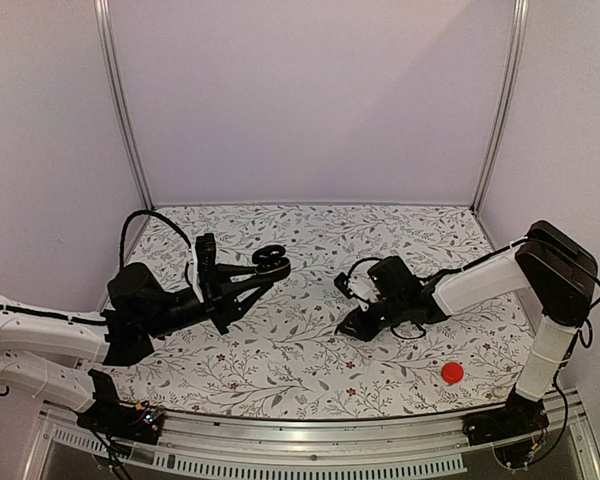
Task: Insert the wireless bluetooth earbuds into the charging case
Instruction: Move the left earbud to the center of the board.
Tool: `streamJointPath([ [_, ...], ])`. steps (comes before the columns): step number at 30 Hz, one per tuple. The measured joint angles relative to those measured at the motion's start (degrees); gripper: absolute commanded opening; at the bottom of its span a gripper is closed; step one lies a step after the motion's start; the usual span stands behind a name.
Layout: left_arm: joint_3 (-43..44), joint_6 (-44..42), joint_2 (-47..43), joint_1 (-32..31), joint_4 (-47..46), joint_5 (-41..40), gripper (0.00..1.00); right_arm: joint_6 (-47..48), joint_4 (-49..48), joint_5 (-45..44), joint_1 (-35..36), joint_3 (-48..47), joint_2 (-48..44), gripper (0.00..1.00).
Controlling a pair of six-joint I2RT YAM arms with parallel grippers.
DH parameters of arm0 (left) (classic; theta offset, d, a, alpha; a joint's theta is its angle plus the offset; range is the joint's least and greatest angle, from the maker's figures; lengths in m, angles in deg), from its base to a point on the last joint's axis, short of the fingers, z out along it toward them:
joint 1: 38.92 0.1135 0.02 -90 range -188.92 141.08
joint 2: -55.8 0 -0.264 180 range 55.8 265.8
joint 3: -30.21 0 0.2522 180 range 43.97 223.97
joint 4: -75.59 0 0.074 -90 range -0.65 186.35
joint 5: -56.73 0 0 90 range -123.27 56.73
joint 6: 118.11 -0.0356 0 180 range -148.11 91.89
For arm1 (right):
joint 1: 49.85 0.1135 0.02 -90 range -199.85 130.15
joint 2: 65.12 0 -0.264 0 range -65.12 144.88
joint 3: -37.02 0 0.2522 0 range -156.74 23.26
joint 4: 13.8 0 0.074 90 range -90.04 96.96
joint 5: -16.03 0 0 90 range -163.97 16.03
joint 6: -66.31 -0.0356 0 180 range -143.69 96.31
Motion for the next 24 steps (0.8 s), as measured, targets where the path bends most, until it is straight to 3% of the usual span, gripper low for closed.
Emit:
streamJointPath([
  [16, 0.00, -0.42, 0.26, 0.00, -0.24, -0.02, 0.16, 1.62, 1.14, -0.72, 0.20, -0.70, 0.11, 0.14],
  [24, -0.04, -0.44, 1.03, 0.00, -0.81, -0.02, 0.16, 2.67, 2.51, -0.50, 0.20, -1.22, 0.00, 0.14],
])
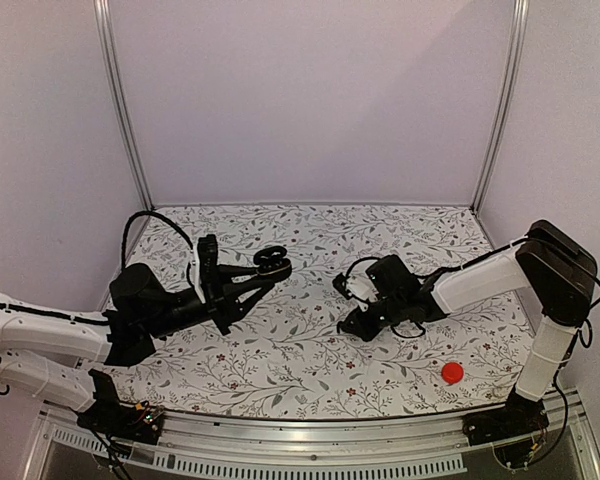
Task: Insert the wireless bluetooth earbuds into the charging case
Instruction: Move the left earbud to the center of the board.
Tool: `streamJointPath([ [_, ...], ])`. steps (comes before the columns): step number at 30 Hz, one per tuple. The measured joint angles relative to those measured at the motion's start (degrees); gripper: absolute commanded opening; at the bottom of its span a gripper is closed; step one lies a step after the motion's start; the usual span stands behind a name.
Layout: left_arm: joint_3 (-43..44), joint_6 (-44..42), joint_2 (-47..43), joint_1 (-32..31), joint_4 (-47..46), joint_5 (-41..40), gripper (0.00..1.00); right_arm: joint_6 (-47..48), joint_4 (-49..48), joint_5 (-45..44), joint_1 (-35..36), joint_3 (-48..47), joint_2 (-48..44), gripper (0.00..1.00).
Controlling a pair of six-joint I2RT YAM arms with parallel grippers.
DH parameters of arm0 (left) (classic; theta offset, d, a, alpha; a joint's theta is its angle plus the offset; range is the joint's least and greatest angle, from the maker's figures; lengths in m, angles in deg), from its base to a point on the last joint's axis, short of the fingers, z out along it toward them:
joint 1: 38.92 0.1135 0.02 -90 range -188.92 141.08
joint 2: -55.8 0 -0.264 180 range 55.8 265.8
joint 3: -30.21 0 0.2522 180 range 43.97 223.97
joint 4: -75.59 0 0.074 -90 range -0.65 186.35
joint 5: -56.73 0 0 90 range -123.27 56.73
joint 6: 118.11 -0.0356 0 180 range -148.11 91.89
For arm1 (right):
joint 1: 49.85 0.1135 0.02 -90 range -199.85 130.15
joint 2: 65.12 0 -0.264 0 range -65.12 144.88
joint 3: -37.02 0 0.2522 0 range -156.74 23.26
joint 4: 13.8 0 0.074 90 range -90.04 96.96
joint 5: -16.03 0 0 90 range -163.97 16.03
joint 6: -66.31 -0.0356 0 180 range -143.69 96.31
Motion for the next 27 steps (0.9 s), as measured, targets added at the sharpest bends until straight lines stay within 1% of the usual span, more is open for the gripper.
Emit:
streamJointPath([
  [5, -0.59, -0.04, -0.09, 0.00, -0.07, -0.11, 0.16, 3.63, 4.37, 0.76, 0.15, -1.95, -0.04, 0.16],
  [6, -0.68, -0.07, -0.17, 0.00, -0.04, -0.17, 0.16, 4.28, 5.01, 0.87, 0.22, -2.21, -0.04, 0.18],
  [7, -0.76, -0.11, -0.31, 0.00, -0.02, -0.31, 0.16, 5.03, 5.73, 1.05, 0.28, -2.49, -0.04, 0.22],
  [9, -0.81, -0.24, -0.63, 0.00, -0.02, -0.61, 0.16, 5.77, 6.49, 1.49, 0.37, -2.78, -0.04, 0.25],
  [18, -0.81, -0.44, -1.60, 0.00, -0.04, -1.09, 0.17, 4.79, 11.32, 1.86, 0.39, -4.92, -0.11, 0.24],
  [27, -1.66, -0.44, -2.89, 0.00, -0.04, -1.29, 0.17, 1.49, 15.21, 5.55, 0.39, -8.37, 0.28, 0.23],
])
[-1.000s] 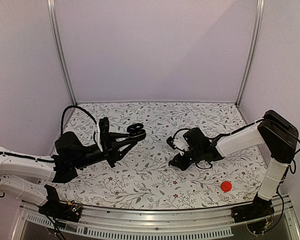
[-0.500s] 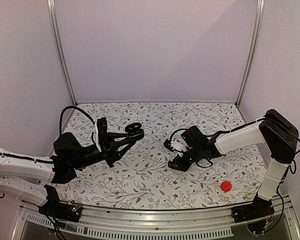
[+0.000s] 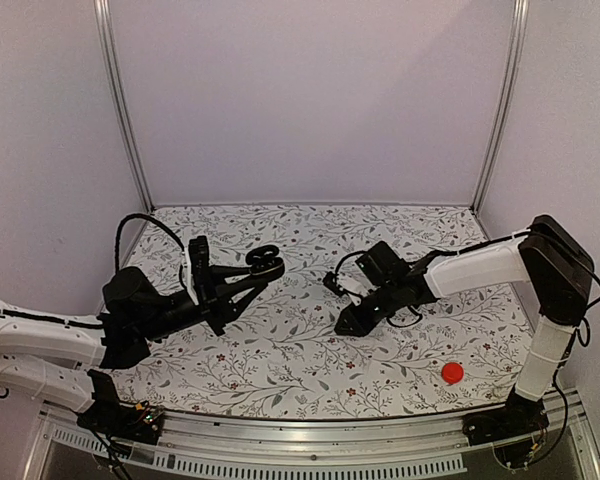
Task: Insert the wireless bluetooth earbuds into the charging case
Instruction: Move the left earbud to the center of the board.
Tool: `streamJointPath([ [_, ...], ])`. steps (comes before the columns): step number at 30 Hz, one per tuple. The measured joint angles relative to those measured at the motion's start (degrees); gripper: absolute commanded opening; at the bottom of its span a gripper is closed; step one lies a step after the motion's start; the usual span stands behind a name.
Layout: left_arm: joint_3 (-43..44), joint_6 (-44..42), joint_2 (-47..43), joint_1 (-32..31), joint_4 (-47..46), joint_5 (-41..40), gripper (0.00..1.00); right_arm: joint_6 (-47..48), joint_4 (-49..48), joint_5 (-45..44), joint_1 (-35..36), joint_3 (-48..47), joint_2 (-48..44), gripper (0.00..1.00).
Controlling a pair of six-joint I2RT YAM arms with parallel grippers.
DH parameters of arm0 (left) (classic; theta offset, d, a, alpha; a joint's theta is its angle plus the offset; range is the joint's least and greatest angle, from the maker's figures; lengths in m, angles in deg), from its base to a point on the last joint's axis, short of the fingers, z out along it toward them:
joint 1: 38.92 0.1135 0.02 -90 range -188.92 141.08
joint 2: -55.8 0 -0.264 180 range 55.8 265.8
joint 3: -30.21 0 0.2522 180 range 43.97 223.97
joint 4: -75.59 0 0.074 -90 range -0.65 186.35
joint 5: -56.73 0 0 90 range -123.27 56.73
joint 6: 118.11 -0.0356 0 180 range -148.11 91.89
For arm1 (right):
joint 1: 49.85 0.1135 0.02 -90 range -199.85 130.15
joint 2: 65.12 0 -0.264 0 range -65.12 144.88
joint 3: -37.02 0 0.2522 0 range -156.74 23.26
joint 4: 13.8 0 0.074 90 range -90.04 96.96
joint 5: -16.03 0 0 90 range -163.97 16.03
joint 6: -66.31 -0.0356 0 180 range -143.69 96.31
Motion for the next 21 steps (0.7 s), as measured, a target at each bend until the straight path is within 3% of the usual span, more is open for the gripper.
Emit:
streamJointPath([
  [10, -0.72, 0.02, -0.15, 0.00, -0.31, -0.15, 0.17, -1.53, 4.22, 0.42, -0.17, -4.90, 3.89, 0.32],
  [21, -0.87, 0.07, 0.44, 0.04, -1.38, -0.07, 0.17, -2.14, 5.75, 0.35, -0.83, -4.92, 2.67, 0.32],
])
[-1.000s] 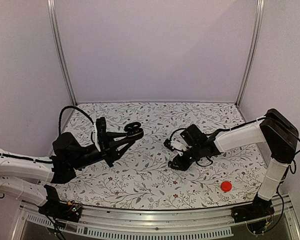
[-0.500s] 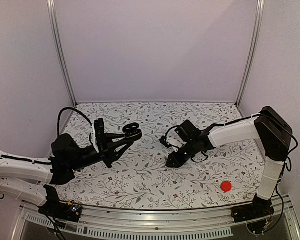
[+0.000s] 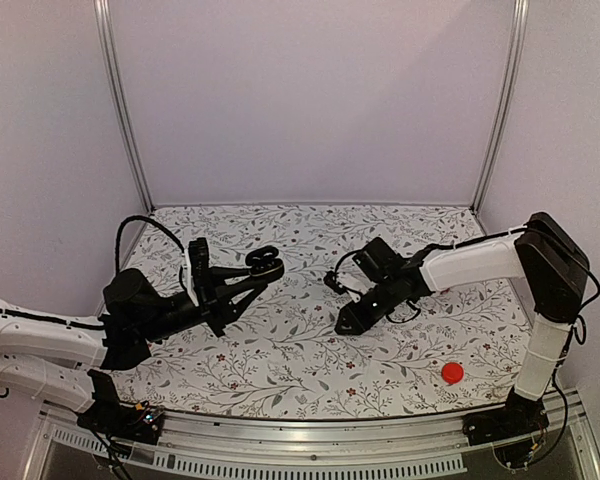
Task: Insert the wireless bluetooth earbuds into the charging case
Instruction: Move the left earbud to the center of the board.
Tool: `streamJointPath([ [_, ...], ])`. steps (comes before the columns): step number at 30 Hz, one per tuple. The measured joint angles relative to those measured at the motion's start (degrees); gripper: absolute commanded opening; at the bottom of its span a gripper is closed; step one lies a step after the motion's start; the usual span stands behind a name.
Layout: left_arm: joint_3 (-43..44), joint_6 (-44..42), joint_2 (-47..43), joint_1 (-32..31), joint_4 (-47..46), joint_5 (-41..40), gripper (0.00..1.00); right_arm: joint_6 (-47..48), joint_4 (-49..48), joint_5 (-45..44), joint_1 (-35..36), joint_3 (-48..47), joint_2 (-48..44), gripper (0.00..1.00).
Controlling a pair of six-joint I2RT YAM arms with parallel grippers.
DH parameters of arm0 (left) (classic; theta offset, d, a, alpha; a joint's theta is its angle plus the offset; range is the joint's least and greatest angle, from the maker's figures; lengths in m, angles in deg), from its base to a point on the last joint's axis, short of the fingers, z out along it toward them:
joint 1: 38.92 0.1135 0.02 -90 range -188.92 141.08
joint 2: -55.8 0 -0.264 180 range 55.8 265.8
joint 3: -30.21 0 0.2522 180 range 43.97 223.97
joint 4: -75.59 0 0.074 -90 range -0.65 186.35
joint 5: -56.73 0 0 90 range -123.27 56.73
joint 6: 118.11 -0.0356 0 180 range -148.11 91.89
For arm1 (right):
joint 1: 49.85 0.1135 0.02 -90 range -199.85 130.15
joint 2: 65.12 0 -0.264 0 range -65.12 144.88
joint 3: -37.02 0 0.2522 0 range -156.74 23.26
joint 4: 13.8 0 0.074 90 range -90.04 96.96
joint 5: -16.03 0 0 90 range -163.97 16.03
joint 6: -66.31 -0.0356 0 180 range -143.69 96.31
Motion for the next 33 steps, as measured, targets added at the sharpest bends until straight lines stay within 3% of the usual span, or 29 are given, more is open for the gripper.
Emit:
streamJointPath([
  [17, -0.17, -0.02, -0.98, 0.15, 0.02, -0.20, 0.18, -3.52, 11.26, -2.08, -2.16, -8.13, 0.00, 0.33],
  [33, -1.92, -0.02, -2.56, 0.33, -0.02, -0.96, 0.17, -2.80, 18.43, -2.08, -2.16, -14.73, 6.84, 0.32],
])
